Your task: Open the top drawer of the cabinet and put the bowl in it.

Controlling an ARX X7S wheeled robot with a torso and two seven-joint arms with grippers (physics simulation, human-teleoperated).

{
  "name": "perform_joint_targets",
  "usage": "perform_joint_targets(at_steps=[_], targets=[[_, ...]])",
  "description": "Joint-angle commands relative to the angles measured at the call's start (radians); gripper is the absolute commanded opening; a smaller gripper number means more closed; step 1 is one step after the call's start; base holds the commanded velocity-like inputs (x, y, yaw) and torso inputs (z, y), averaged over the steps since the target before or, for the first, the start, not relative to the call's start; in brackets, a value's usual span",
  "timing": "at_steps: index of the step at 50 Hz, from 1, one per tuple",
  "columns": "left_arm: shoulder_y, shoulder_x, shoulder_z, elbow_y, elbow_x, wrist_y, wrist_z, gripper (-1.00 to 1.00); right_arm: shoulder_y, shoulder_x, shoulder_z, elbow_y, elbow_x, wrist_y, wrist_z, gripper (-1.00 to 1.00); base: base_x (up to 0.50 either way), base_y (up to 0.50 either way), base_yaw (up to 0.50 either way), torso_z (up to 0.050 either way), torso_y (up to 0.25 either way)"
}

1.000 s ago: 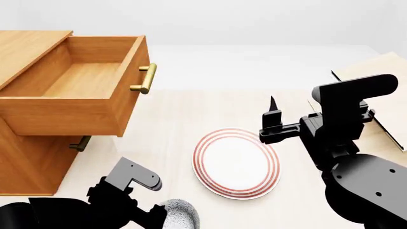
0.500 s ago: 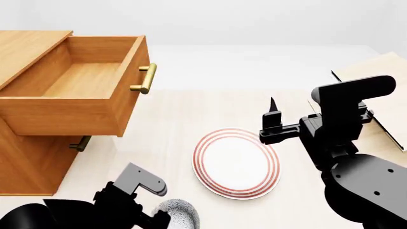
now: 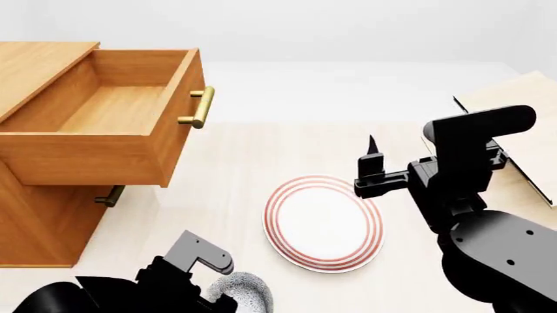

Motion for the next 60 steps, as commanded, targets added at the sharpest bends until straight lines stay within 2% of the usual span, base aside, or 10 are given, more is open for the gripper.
perform_joint_targets(at_steps=[1,30,31,55,58,60], targets=[[-0.008,0.014,0.038,-0.046,0.034,0.029,0.029,1.00,-0.001,-0.002,-0.005,0.010,-0.006,-0.006,-0.005,1.00,0.00,0.00,0.00,0.000,0.000],[0.000,0.029,0.069,-0.092,0.047,0.055,0.049,1.00,0.007,-0.004,-0.014,0.016,-0.006,-0.006,-0.006,1.00,0.00,0.00,0.00,0.000,0.000],[0.001,0.029,0.068,-0.092,0.047,0.056,0.048,-1.00,0.008,-0.004,-0.013,0.017,-0.005,-0.006,-0.006,1.00,0.00,0.00,0.00,0.000,0.000],[-0.011,0.022,0.030,-0.062,0.017,0.074,0.036,-1.00,0.003,-0.003,-0.014,0.020,-0.006,-0.015,-0.007,1.00,0.00,0.00,0.00,0.000,0.000],[-0.011,0.015,0.017,-0.039,0.015,0.103,0.049,-1.00,0.002,-0.002,-0.014,0.019,-0.005,-0.016,-0.006,1.00,0.00,0.00,0.00,0.000,0.000],[-0.008,-0.002,-0.039,0.044,-0.035,0.094,0.005,-1.00,0.000,0.003,-0.003,0.004,0.009,-0.012,0.004,1.00,0.00,0.00,0.00,0.000,0.000]])
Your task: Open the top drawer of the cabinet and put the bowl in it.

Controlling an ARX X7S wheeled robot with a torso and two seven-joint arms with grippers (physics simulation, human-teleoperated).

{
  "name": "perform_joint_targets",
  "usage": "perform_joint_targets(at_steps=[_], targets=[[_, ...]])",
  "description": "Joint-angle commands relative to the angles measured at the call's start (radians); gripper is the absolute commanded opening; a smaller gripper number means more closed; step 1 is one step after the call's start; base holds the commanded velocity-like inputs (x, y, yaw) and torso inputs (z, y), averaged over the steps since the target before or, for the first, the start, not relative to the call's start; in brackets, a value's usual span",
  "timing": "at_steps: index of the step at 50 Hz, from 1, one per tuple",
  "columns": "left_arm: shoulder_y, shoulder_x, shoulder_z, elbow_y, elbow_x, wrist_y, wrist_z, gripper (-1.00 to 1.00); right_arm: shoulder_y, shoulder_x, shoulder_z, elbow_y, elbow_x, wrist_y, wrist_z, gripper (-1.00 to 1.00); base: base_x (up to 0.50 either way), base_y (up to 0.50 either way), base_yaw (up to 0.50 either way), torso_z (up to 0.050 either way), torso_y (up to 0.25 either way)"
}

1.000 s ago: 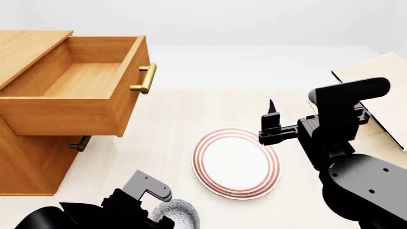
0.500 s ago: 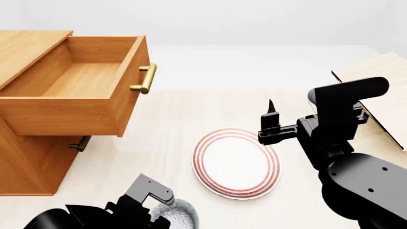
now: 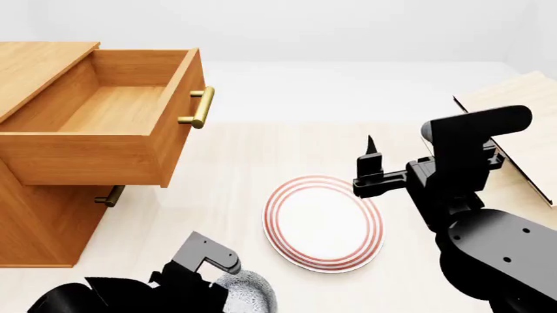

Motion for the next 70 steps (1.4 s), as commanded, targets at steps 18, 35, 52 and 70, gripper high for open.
perform_joint_targets(at_steps=[18,35,52,70], targets=[[-0.055,-0.050,-0.204,0.336,-0.245,-0.094,-0.226,-1.00,-0.003,0.028,0.041,-0.061,0.055,0.011,0.039,1.00,0.00,0.00,0.00,0.000,0.000],[-0.144,-0.015,-0.228,0.466,-0.431,-0.149,-0.383,-1.00,0.012,0.043,0.065,-0.085,0.094,0.027,0.068,1.00,0.00,0.00,0.00,0.000,0.001],[-0.356,0.025,-0.242,0.465,-0.697,-0.128,-0.590,-1.00,0.020,0.073,0.119,-0.117,0.160,0.042,0.122,1.00,0.00,0.00,0.00,0.000,0.000],[-0.681,0.054,-0.239,0.345,-0.870,-0.048,-0.776,-1.00,0.008,0.088,0.134,-0.130,0.170,0.030,0.122,1.00,0.00,0.00,0.00,0.000,0.001]])
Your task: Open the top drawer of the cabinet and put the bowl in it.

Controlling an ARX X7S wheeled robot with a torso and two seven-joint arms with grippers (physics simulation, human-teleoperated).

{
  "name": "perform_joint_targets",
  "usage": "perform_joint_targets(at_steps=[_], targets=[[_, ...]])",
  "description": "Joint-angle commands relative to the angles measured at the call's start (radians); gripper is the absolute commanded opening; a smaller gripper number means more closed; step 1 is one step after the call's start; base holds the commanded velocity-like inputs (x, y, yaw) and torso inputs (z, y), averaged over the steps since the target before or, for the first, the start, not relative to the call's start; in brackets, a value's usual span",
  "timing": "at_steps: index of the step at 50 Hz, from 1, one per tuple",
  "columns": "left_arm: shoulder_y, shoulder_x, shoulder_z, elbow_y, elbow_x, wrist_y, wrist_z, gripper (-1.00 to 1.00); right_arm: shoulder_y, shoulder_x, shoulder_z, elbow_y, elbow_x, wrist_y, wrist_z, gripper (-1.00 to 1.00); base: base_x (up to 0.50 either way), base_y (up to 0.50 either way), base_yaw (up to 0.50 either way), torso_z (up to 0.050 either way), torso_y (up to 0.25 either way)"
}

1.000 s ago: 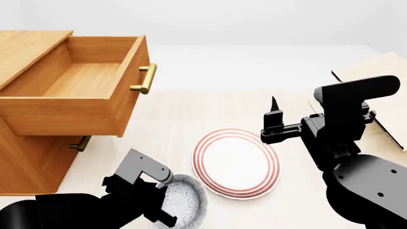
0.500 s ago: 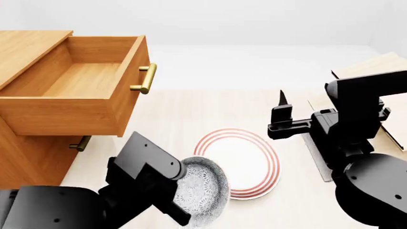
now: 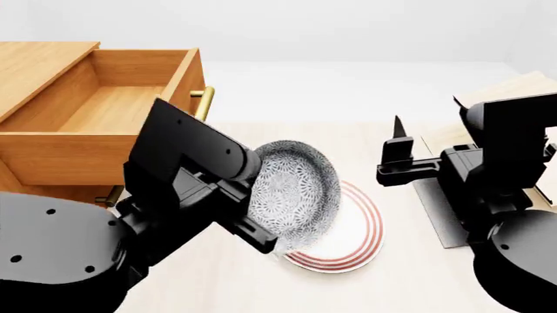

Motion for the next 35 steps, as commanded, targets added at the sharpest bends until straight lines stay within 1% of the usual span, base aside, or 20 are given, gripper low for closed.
perform_joint_targets(at_steps=[1,9,18,23,30,35], targets=[[-0.228,0.020,-0.005,-0.085,-0.103,0.046,-0.121,-1.00,-0.003,0.008,0.009,-0.009,0.011,-0.002,0.006,1.00,0.00,0.00,0.00,0.000,0.000],[-0.424,0.027,-0.002,-0.215,-0.101,0.054,-0.159,-1.00,0.000,0.010,0.006,-0.013,0.015,-0.001,0.007,1.00,0.00,0.00,0.00,0.000,0.000],[-0.574,0.035,0.000,-0.371,-0.025,0.056,-0.136,-1.00,0.004,0.005,0.000,-0.009,0.010,-0.004,0.008,1.00,0.00,0.00,0.00,0.000,0.000],[-0.631,0.043,0.016,-0.486,0.093,0.069,-0.077,-1.00,0.007,0.003,-0.005,-0.007,0.007,-0.004,0.005,1.00,0.00,0.00,0.00,0.000,0.000],[-0.661,0.045,0.052,-0.628,0.262,0.121,0.015,-1.00,0.003,0.001,-0.009,0.001,-0.001,-0.011,-0.002,1.00,0.00,0.00,0.00,0.000,0.001],[-0.688,0.050,0.075,-0.736,0.351,0.162,0.068,-1.00,0.005,0.002,-0.009,0.001,0.001,-0.010,-0.001,1.00,0.00,0.00,0.00,0.000,0.000]])
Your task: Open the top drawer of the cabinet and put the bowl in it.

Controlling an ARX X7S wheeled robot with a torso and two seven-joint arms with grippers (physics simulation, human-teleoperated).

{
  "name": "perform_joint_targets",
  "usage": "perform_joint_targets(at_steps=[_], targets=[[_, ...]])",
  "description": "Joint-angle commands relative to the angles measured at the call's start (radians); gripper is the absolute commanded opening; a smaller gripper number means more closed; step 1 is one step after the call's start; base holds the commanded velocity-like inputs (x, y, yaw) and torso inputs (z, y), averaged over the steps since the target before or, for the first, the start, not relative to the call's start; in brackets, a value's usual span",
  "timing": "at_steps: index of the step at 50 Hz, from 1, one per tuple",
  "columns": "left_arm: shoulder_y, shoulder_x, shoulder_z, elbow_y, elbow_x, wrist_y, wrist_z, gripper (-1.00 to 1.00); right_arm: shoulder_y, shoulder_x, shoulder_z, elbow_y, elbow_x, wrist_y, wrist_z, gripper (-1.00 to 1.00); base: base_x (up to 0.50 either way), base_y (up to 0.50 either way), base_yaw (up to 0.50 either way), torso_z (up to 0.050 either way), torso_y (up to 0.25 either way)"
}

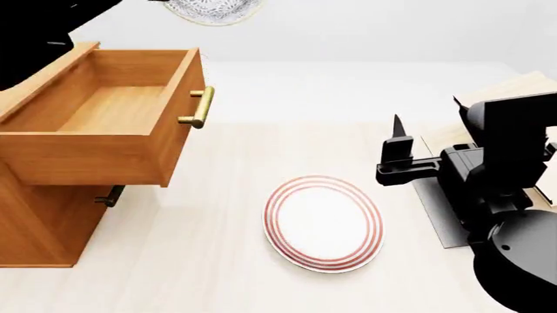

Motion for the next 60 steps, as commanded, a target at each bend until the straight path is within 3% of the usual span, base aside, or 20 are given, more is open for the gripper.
perform_joint_targets(at_steps=[1,19,60], targets=[[-0.093,0.009,0.041,-0.240,0.216,0.076,0.108,-1.00,0.001,-0.001,-0.004,0.004,-0.003,-0.003,-0.003,1.00,0.00,0.00,0.00,0.000,0.000],[-0.115,0.018,0.104,-0.501,0.399,0.197,0.214,-1.00,0.002,0.000,-0.009,0.013,-0.004,-0.005,-0.004,1.00,0.00,0.00,0.00,0.000,0.001],[0.033,-0.021,0.152,-0.722,0.548,0.374,0.292,-1.00,0.010,-0.009,-0.044,0.034,-0.028,-0.009,-0.013,1.00,0.00,0.00,0.00,0.000,0.000]])
